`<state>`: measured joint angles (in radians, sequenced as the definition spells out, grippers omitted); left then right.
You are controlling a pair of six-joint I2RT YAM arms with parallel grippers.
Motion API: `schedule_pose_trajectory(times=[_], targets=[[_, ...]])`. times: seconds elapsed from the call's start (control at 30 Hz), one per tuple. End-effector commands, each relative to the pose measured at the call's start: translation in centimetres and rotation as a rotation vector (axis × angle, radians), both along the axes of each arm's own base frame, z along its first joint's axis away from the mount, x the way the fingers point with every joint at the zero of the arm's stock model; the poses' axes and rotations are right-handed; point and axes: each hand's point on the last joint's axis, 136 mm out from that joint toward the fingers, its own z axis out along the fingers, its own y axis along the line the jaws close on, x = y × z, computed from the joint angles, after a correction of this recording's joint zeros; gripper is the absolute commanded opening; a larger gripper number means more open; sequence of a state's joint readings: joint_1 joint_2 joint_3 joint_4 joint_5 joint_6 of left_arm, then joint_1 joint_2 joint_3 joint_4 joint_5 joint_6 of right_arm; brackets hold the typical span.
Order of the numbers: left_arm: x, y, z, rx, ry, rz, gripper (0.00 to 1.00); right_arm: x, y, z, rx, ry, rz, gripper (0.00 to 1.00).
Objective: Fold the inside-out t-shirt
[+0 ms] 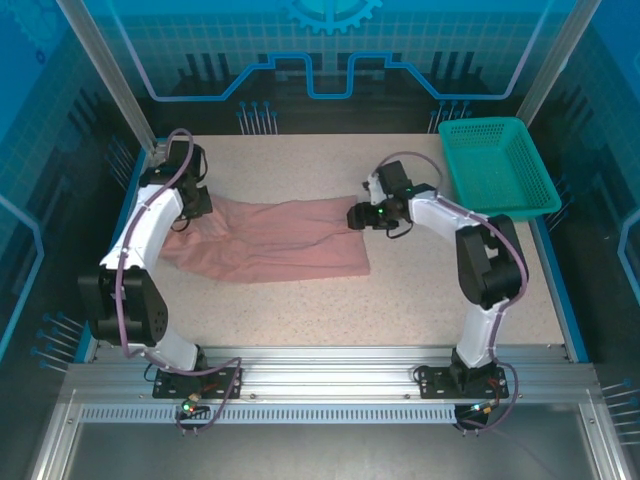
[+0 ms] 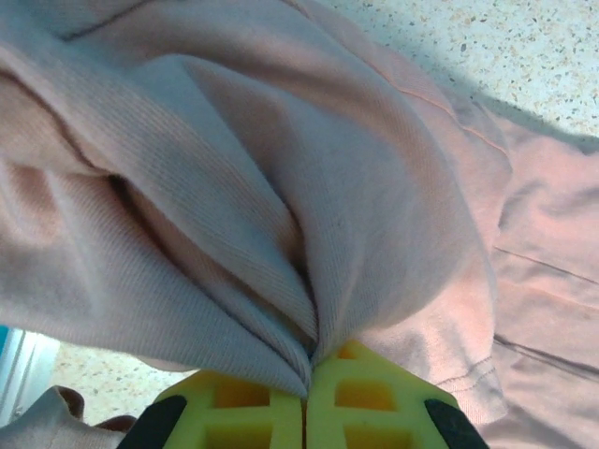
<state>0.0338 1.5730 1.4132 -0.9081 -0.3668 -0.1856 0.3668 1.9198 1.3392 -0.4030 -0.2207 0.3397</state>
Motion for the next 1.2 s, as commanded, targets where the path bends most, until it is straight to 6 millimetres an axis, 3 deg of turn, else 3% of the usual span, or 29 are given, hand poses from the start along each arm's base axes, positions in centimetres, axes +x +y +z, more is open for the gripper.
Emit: schedule_pose_trajectory(times=[0.0, 0.2, 0.6, 1.0, 1.17], targets=[[-0.3, 0.0, 0.8, 0.024, 0.044, -0.044, 0.0, -0.2, 3.2, -0.4, 0.073, 0.03, 0.058, 0.65], [1.3, -1.7, 0.8, 0.013, 0.041, -0.105, 0.0, -0.2, 5.1, -1.3, 0.064, 0.031, 0.095, 0.59], [2.7, -4.1, 1.2, -0.012, 0.019, -0.176, 0.0, -0.5, 3.4, -5.6, -0.033, 0.106, 0.059, 0.54], [2.7, -6.7, 2.3, -0.011, 0.029, -0.268, 0.0, -5.3, 1.5, -6.9, -0.025, 0.188, 0.003, 0.51], [2.5, -8.5, 2.4, 0.011, 0.058, -0.325, 0.0, -5.4, 1.7, -6.2, -0.002, 0.176, -0.005, 0.51]])
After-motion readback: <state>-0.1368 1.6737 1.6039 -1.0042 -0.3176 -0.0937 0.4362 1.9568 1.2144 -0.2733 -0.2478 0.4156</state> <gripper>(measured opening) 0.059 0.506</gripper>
